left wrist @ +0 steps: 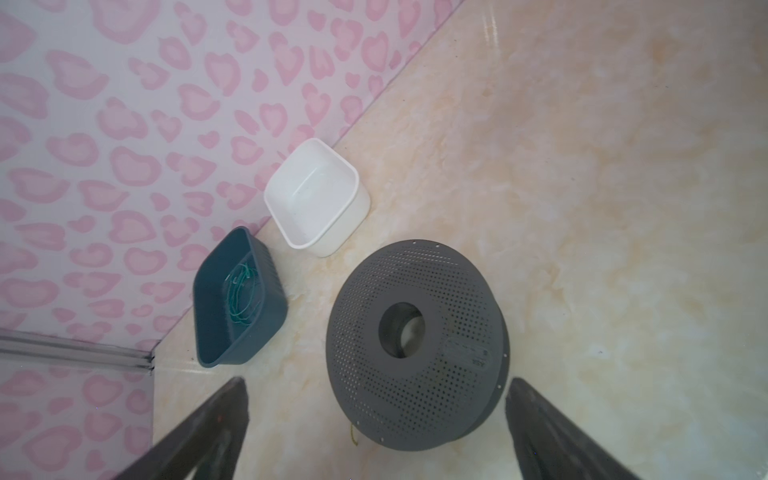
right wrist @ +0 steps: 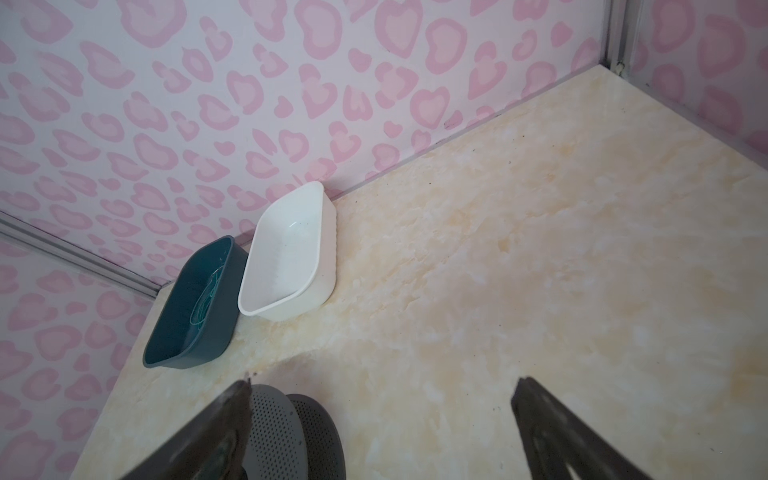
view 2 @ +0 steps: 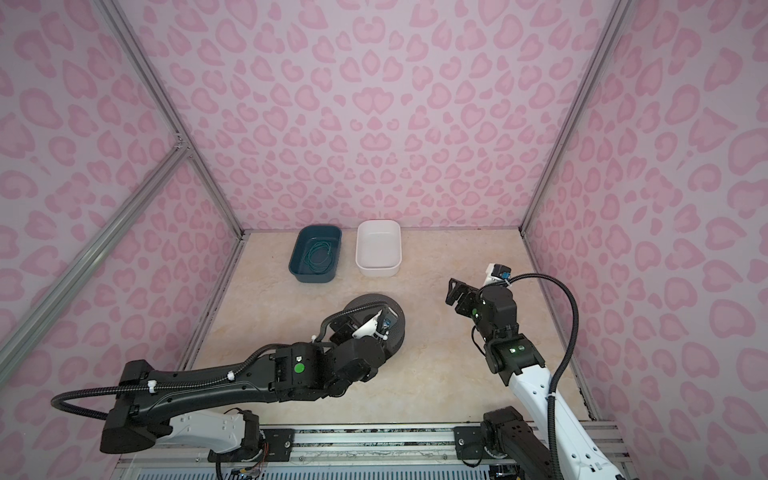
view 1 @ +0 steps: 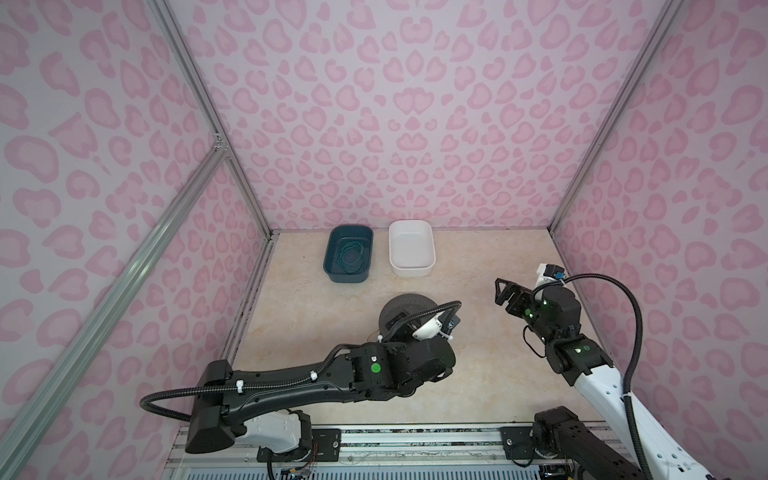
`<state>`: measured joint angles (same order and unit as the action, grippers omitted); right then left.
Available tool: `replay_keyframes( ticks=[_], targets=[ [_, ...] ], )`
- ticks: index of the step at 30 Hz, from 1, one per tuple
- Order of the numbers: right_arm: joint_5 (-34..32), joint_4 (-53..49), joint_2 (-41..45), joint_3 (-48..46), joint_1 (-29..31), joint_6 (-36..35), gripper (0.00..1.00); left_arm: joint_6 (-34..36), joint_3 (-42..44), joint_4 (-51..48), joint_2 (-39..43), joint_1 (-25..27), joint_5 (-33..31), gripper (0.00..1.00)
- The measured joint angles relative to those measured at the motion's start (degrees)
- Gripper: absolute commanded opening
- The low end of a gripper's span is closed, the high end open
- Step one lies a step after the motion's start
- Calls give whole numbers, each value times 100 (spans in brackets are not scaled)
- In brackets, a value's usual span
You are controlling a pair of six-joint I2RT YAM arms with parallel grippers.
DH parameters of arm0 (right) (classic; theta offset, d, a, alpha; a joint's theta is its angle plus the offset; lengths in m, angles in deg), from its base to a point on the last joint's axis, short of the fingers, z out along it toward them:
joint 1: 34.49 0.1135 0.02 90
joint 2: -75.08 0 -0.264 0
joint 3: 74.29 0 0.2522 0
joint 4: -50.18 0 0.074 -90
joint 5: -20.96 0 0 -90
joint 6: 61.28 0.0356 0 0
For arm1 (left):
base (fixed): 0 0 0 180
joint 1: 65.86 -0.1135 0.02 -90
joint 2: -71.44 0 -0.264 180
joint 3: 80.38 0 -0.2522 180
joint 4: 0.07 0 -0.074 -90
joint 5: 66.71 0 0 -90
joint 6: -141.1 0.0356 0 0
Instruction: Wrap the cables
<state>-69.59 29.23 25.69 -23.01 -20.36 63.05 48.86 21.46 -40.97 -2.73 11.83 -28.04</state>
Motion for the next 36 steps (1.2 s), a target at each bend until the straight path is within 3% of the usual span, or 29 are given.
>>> replay_keyframes(
  ticks=[3, 6, 11, 14, 17, 21, 24, 28, 33, 36],
  targets=[
    [-127, 87, -208, -26, 13, -15, 99, 361, 337, 339, 479, -120, -136, 97],
    [-299, 708, -247, -398, 28, -625, 98, 778, 640, 507, 968, -765, 278, 98],
    [-798, 2170, -636, -1294, -83, -1906, 98, 824, 1945, 1005, 2216, -2758, 1392, 98],
    [-741, 3257, -1263, -1718, -323, -2826, 99, 896, 3510, 2142, 3353, -3985, 1814, 97],
    [-688, 4262, -2055, -1969, -654, -3351, 99, 833, 4730, 3327, 3779, -5453, 2275, 98],
    [-560, 4730, -2389, -1821, -896, -3665, 99, 424, 5875, 5045, 3040, -6944, 3025, 98],
    [-516, 5226, -2339, -1867, -1029, -3685, 99, 267, 6004, 5864, 2098, -7571, 3558, 98],
    [-337, 5368, -2168, -2015, -1202, -3681, 99, 269, 5554, 6752, 1071, -7864, 4454, 98],
    [-210, 5558, -2184, -2234, -1425, -3471, 99, 227, 5270, 7403, 450, -7958, 4929, 98],
    [-74, 5875, -2406, -2450, -1475, -3388, 99, 205, 4887, 7842, -402, -7980, 5300, 98]
  ],
)
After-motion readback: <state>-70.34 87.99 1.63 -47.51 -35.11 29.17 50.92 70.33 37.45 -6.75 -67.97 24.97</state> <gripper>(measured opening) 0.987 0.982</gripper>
